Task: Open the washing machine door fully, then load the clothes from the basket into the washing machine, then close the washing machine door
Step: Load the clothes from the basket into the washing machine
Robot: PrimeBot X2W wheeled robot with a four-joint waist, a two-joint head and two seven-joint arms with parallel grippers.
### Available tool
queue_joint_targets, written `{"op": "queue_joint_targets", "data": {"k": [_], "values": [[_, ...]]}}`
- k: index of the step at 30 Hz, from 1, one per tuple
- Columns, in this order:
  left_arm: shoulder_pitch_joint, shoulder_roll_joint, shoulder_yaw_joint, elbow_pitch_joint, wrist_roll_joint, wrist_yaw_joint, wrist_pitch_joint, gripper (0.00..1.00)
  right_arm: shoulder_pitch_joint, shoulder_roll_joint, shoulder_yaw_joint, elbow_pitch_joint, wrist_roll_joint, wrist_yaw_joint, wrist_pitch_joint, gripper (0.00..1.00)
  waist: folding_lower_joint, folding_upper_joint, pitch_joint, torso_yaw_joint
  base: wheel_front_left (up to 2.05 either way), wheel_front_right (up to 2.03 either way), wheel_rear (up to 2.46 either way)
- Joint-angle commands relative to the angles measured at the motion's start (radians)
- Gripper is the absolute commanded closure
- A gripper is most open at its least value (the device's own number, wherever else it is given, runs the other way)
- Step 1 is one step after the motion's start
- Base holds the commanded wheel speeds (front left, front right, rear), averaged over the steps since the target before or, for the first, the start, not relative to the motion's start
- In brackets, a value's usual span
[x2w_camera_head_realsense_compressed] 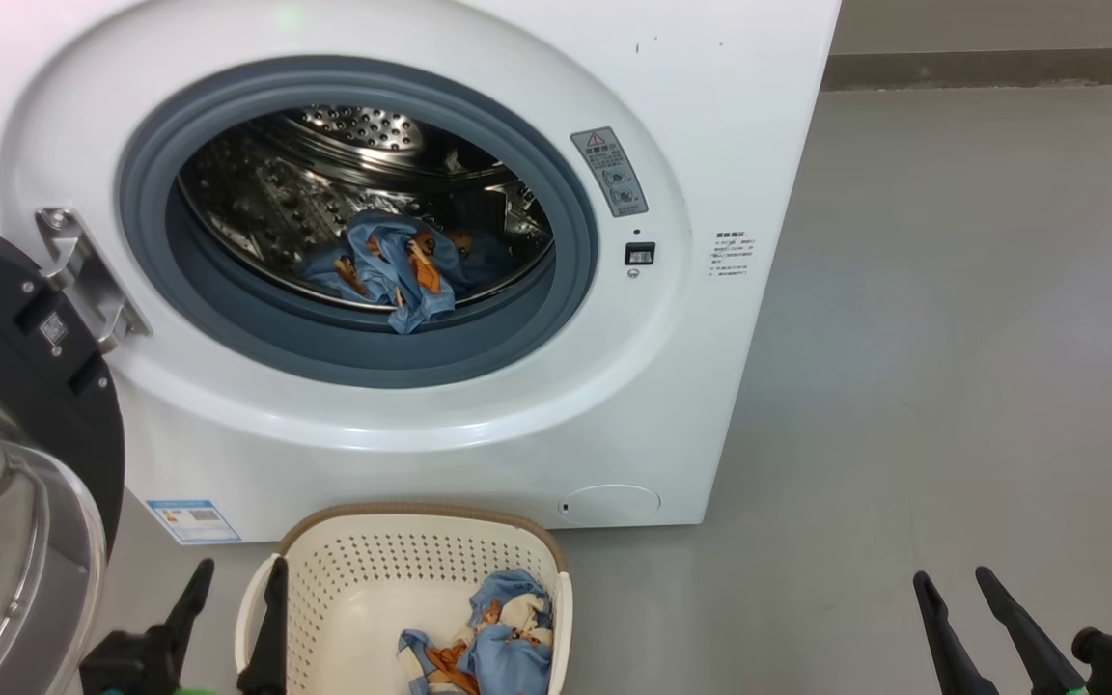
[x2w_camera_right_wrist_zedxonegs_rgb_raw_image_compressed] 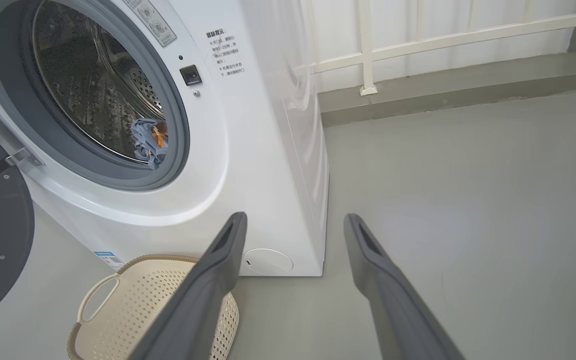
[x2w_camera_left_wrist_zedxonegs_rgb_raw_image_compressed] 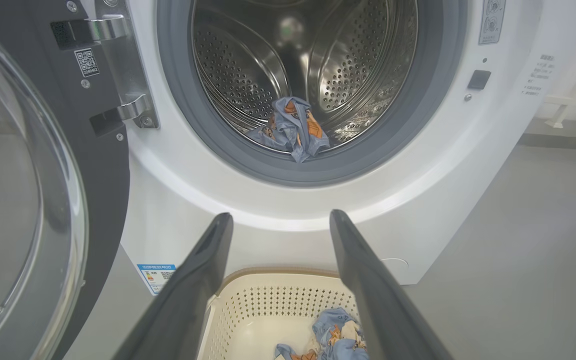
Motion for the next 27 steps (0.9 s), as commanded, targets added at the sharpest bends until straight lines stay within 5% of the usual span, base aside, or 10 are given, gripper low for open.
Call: {"op": "queue_joint_targets", "data": {"k": [1, 27], "values": [[-0.004, 0.024, 0.042, -0.036, 0.008, -0.002, -0.006, 0.00, 0.006, -0.027, 0.014, -0.024, -0.008, 0.002, -0.005, 0.00, 0.0000, 0.0000, -0.001, 0.001, 0.00, 0.00, 0.00], [0.082, 0.000, 0.104, -0.115, 0.016, -0.002, -0.006, 0.00, 0.003, -0.032, 0.009, -0.033, -0.028, 0.002, -0.005, 0.00, 0.0000, 0.0000, 0.028, 0.003, 0.00, 0.00, 0.00]]}}
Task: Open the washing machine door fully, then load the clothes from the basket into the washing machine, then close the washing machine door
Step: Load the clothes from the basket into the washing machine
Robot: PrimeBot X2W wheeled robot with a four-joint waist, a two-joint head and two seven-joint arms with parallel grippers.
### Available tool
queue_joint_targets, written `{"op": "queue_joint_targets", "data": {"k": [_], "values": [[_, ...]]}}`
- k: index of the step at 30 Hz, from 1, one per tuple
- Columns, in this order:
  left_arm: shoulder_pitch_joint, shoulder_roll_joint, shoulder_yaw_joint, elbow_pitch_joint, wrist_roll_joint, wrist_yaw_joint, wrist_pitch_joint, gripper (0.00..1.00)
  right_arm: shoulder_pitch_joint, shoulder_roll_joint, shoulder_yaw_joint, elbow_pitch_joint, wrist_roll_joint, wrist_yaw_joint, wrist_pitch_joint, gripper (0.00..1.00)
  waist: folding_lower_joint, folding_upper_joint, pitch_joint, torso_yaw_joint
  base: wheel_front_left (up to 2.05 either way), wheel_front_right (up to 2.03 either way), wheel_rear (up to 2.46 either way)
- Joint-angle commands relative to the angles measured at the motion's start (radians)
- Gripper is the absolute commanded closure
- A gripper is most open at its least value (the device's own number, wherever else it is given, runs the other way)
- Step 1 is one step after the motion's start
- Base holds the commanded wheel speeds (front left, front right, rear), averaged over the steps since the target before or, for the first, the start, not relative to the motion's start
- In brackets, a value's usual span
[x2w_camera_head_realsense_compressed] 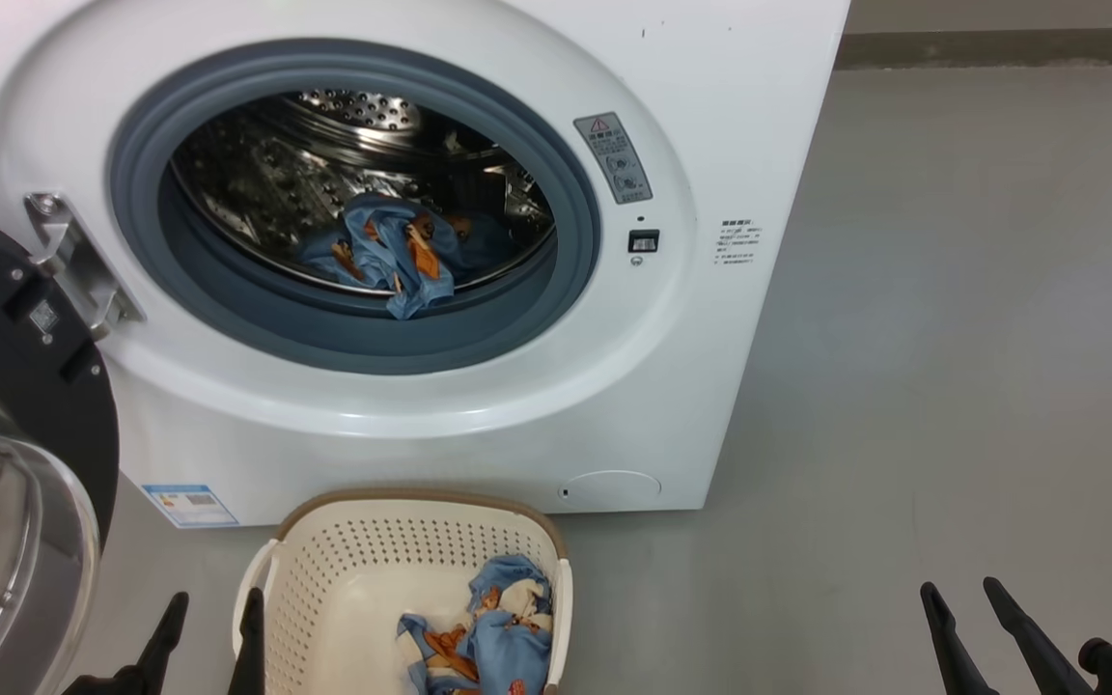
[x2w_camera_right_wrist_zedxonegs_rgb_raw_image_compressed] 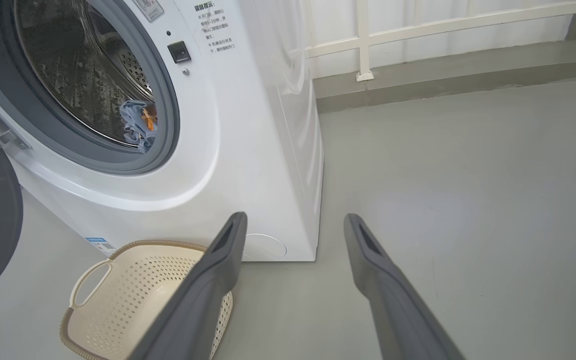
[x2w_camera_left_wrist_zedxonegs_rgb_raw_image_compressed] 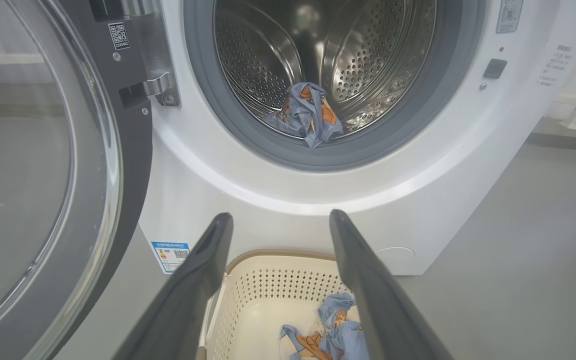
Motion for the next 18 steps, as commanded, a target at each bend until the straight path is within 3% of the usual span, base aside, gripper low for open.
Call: {"op": "queue_joint_targets", "data": {"k": [1, 18], "values": [[-0.023, 0.010, 0.036, -0.025, 0.006, -0.002, -0.006, 0.00, -0.026, -0.025, 0.019, -0.026, -0.017, 0.002, -0.005, 0.00, 0.0000, -0.0001, 0.007, -0.001, 0.00, 0.00, 0.00], [-0.194, -0.012, -0.083, 0.159, -0.043, -0.002, -0.006, 0.00, -0.170, 0.021, 0.028, -0.042, -0.038, 0.002, -0.005, 0.00, 0.0000, -0.0001, 0.210, -0.022, 0.00, 0.00, 0.00]]}}
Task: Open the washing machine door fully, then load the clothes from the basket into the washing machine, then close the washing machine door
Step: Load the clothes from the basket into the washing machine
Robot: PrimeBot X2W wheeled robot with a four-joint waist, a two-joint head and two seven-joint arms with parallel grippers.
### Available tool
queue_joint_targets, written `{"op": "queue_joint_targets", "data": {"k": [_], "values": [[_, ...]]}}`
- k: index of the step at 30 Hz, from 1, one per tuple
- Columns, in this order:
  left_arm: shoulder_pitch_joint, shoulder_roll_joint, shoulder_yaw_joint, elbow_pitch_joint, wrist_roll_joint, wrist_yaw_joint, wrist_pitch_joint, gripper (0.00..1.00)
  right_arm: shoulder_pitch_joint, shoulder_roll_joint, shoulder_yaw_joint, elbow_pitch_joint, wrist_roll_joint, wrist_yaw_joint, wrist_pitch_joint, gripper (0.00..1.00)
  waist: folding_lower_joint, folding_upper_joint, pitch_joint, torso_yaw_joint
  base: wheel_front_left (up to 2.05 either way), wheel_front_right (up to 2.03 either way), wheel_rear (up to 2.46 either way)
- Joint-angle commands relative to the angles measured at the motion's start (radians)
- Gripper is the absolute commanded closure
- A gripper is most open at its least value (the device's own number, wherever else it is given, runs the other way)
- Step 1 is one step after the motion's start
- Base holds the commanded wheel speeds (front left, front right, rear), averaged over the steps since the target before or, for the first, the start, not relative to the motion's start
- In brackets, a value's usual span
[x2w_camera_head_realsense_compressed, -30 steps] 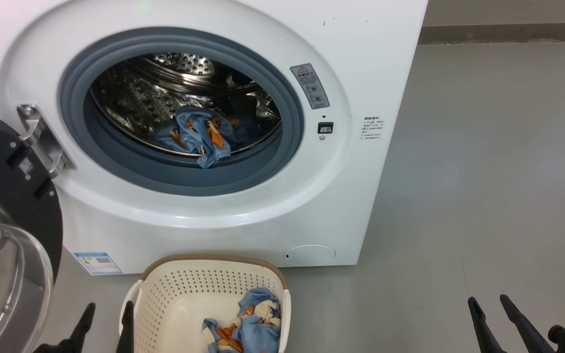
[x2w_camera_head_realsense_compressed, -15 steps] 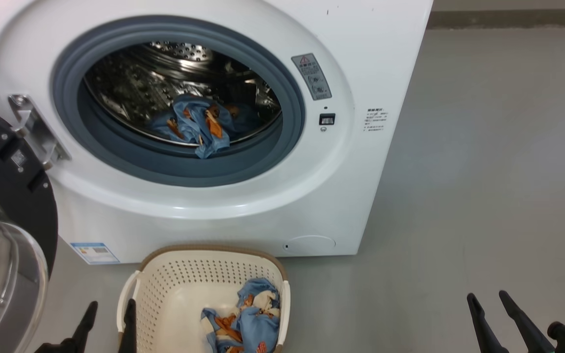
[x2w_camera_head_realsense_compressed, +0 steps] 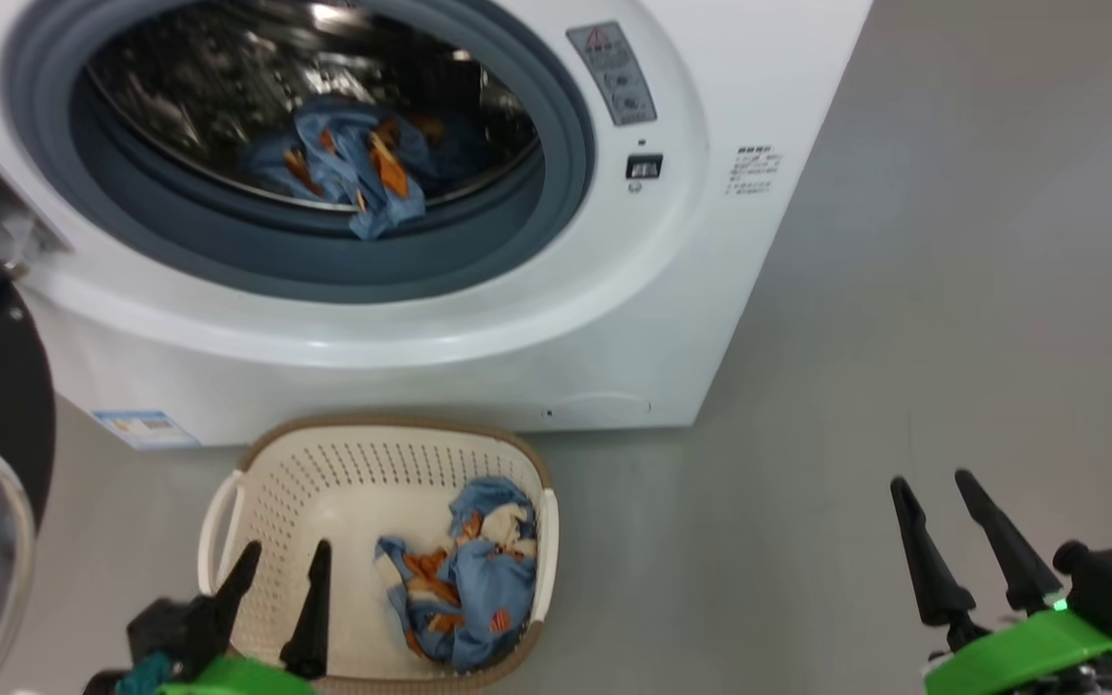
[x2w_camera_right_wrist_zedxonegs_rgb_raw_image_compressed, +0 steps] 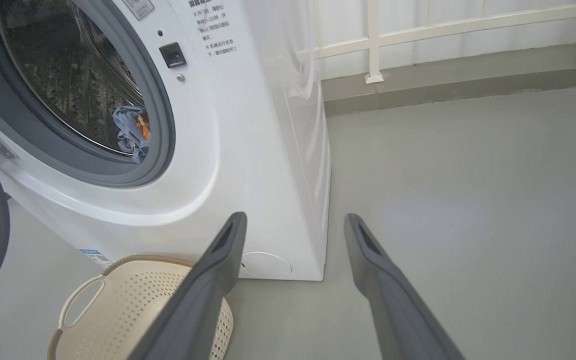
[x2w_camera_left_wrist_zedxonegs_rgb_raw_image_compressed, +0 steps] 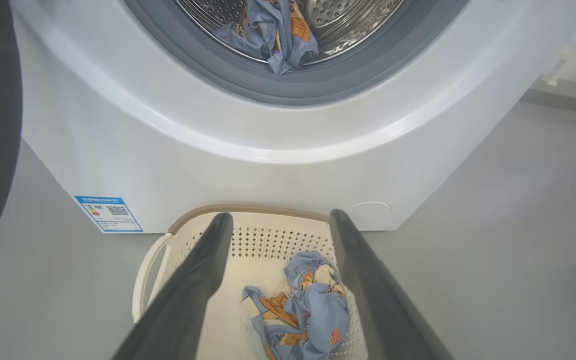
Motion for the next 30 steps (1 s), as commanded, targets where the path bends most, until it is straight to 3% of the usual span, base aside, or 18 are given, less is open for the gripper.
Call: {"op": "queue_joint_targets", "data": {"k": [1, 12, 30], "values": [[-0.061, 0.010, 0.014, 0.014, -0.020, -0.002, -0.006, 0.00, -0.042, -0.009, 0.021, -0.025, -0.006, 0.002, -0.005, 0.00, 0.0000, 0.0000, 0.079, -0.008, 0.00, 0.00, 0.00], [-0.264, 0.021, -0.111, 0.223, -0.088, -0.002, -0.006, 0.00, -0.145, 0.007, 0.029, -0.026, -0.028, 0.002, -0.005, 0.00, 0.0000, 0.0000, 0.237, -0.024, 0.00, 0.00, 0.00], [-0.523, 0.050, -0.397, 0.512, -0.259, -0.002, -0.006, 0.00, -0.272, 0.030, 0.065, -0.041, -0.035, 0.002, -0.005, 0.00, 0.0000, 0.0000, 0.444, -0.078, 0.00, 0.00, 0.00]]}}
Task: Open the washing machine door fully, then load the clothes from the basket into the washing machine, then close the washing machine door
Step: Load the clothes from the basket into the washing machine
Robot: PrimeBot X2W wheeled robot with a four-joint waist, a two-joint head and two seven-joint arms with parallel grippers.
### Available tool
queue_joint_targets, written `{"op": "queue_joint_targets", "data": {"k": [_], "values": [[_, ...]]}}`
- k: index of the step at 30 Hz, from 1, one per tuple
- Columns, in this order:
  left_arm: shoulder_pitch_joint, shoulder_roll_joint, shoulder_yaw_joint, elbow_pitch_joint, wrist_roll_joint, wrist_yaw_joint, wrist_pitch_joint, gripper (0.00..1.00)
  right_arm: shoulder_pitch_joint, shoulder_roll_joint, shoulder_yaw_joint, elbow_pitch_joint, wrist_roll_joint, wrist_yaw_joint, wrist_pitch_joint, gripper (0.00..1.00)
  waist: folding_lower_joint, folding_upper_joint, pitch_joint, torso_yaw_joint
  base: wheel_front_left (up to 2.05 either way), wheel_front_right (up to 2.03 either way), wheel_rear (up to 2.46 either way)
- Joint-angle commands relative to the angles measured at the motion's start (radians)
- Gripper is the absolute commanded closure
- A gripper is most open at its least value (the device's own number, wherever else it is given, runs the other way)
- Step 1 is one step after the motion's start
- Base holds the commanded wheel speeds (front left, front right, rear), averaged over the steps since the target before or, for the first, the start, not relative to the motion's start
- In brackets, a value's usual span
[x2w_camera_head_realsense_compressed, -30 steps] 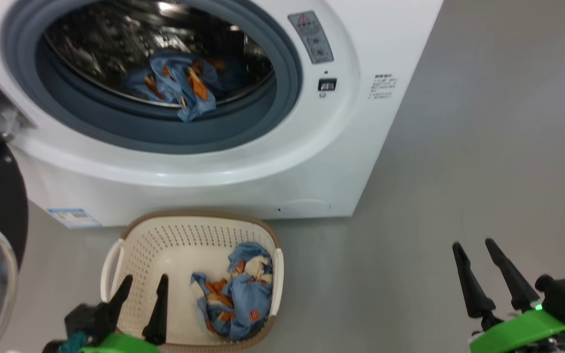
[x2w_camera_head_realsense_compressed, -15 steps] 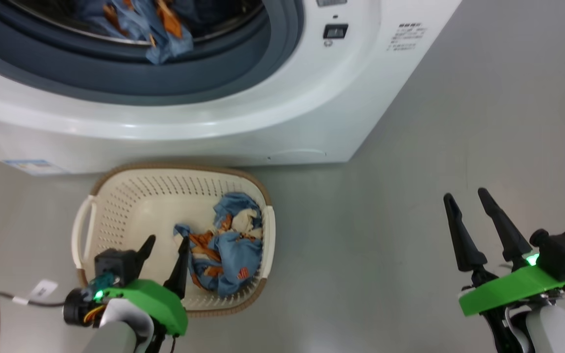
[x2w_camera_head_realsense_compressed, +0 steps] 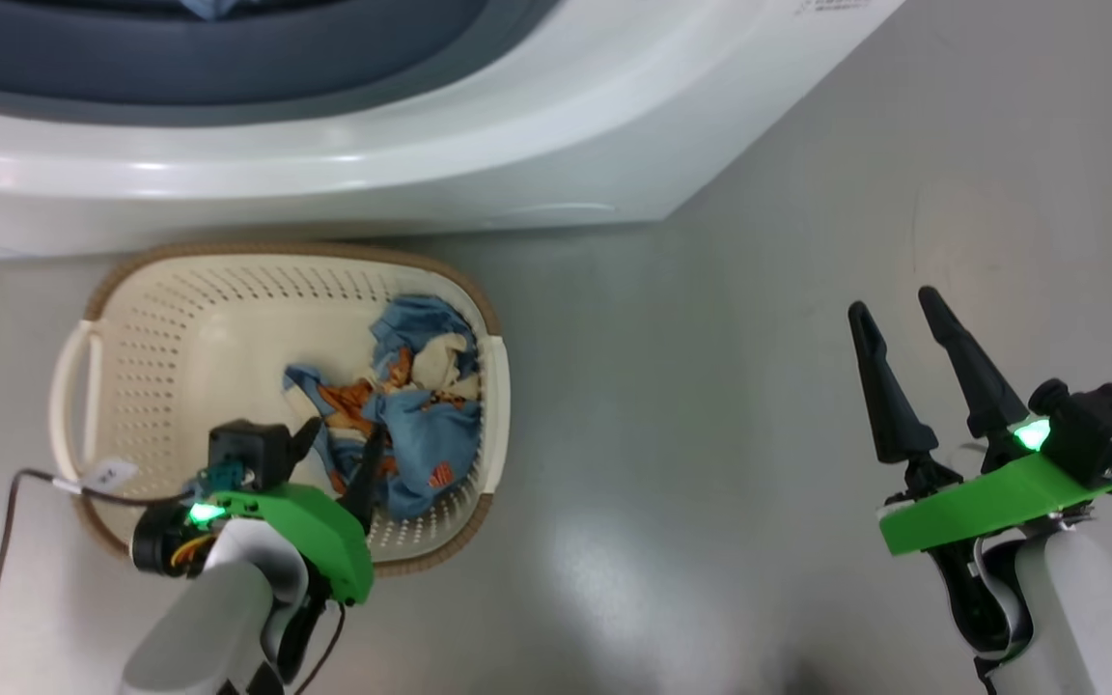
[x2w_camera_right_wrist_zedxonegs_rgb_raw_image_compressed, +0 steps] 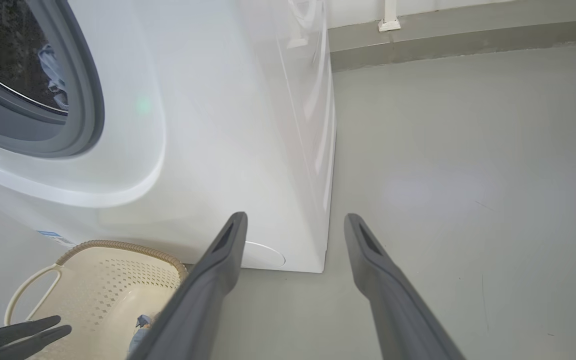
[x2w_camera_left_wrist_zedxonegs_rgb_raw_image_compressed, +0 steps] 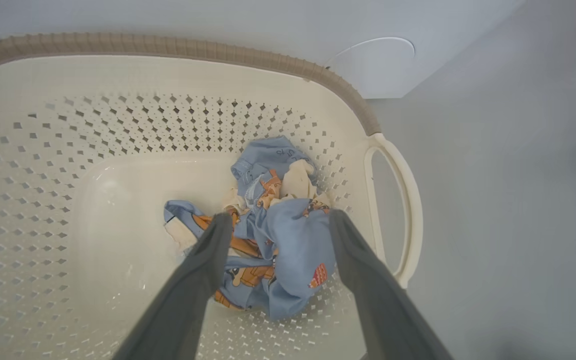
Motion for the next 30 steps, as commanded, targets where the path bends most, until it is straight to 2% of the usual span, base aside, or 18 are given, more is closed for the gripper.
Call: {"op": "queue_joint_targets", "data": {"k": [1, 14, 30], "values": [[-0.017, 0.031, 0.004, 0.001, -0.023, -0.002, -0.006, 0.00, 0.000, -0.004, 0.021, -0.024, -0.010, 0.002, -0.005, 0.00, 0.0000, 0.0000, 0.053, -0.027, 0.00, 0.00, 0.00], [-0.158, 0.105, -0.215, 0.073, -0.207, -0.002, -0.006, 0.00, -0.041, 0.007, 0.014, -0.054, -0.013, 0.002, -0.005, 0.00, 0.0000, 0.0000, 0.180, -0.085, 0.00, 0.00, 0.00], [-0.273, 0.174, -0.472, 0.065, -0.437, -0.002, -0.006, 0.00, -0.072, 0.024, 0.013, -0.082, -0.017, 0.002, -0.005, 0.00, 0.0000, 0.0000, 0.268, -0.120, 0.00, 0.00, 0.00]]}}
